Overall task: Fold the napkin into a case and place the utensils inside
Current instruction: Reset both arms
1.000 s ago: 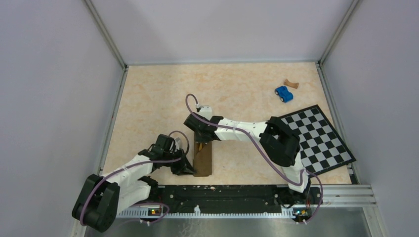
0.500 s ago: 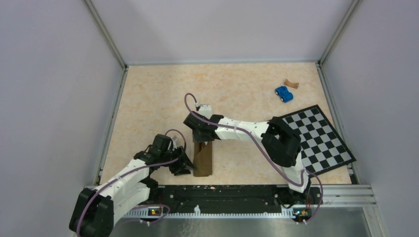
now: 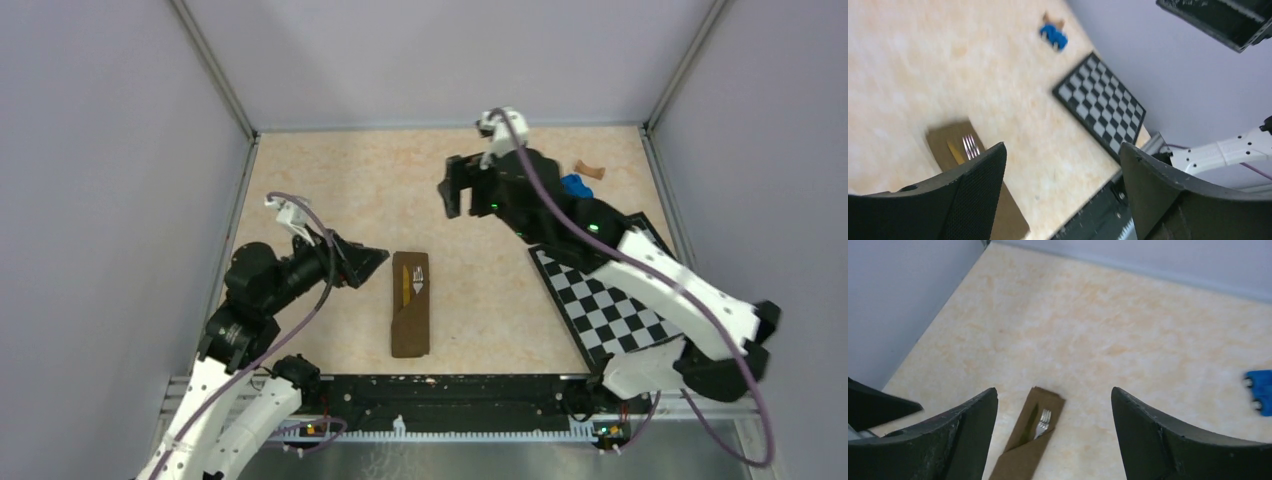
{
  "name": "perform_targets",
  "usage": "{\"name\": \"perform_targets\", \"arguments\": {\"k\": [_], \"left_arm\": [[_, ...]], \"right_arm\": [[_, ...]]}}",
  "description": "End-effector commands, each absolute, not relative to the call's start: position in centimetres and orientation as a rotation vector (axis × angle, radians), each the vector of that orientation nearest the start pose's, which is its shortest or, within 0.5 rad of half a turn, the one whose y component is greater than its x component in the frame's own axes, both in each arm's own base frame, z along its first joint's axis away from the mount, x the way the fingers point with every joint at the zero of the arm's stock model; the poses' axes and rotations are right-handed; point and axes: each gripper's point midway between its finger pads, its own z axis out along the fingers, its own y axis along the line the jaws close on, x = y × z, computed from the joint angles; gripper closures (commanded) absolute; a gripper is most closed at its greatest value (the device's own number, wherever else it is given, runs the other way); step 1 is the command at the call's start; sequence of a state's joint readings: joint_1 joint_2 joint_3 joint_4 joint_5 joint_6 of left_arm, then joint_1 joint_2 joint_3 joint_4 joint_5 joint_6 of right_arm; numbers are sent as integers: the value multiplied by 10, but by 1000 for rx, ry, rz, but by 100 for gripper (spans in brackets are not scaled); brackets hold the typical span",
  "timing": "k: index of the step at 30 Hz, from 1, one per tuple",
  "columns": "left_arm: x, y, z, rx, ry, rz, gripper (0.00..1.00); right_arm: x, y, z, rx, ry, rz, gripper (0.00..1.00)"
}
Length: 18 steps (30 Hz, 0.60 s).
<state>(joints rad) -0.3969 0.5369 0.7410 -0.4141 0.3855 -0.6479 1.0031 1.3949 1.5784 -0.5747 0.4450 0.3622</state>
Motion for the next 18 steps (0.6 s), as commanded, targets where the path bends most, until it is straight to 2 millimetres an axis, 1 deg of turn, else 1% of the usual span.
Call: {"name": "perform_targets", "arguments": {"k": [1, 3, 5, 7, 9, 11, 13, 14, 15, 17, 18], "left_arm": [[197, -159, 396, 270, 1493, -878, 11], [195, -151, 437, 296, 1381, -811, 10], [191, -141, 475, 304, 1282, -742, 7], [183, -131, 511, 314, 1184, -682, 6], [171, -122, 543, 327, 1089, -639, 3], [159, -114, 568, 327, 1007, -610, 2], [149, -108, 584, 327, 949, -584, 1], [146, -104, 589, 318, 932, -573, 1], [142, -101, 593, 313, 916, -563, 1], [139, -97, 597, 304, 894, -543, 1], [138, -95, 598, 296, 893, -538, 1]], "right_arm": [[258, 225, 439, -354, 1682, 275, 18], [244, 195, 475, -306, 1590, 289, 18], [228, 163, 507, -255, 1495, 313, 18], [212, 134, 531, -208, 1407, 340, 18], [196, 107, 550, -166, 1334, 364, 18], [184, 84, 561, -124, 1285, 375, 18], [175, 66, 568, -92, 1256, 380, 18], [172, 61, 569, -92, 1248, 381, 17], [168, 51, 568, -67, 1241, 381, 17], [170, 34, 563, 13, 1254, 344, 17], [170, 32, 559, 15, 1259, 325, 17]]}}
